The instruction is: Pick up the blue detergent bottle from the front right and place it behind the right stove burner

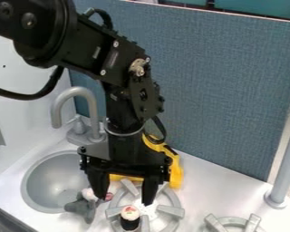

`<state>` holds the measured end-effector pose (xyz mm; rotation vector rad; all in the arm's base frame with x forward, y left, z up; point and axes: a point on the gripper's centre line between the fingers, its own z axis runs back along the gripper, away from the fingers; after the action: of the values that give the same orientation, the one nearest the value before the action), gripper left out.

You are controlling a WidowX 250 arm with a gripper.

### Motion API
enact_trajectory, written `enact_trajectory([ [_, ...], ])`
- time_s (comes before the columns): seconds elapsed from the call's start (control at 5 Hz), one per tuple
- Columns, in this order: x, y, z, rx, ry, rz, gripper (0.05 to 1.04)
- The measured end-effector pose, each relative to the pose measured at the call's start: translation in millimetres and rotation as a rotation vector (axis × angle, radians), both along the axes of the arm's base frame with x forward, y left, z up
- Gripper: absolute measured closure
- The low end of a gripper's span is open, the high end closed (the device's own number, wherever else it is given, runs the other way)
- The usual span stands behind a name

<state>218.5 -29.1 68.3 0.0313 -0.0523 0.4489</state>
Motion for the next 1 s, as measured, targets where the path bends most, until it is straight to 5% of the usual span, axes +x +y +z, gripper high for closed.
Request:
enact_trajectory([
  [0.2,-2,0,-3.3,0.001,0.014,0.002,0.083],
  [1.0,-21,-113,-27.3,-0.037,0.051,-0.254,0.083],
])
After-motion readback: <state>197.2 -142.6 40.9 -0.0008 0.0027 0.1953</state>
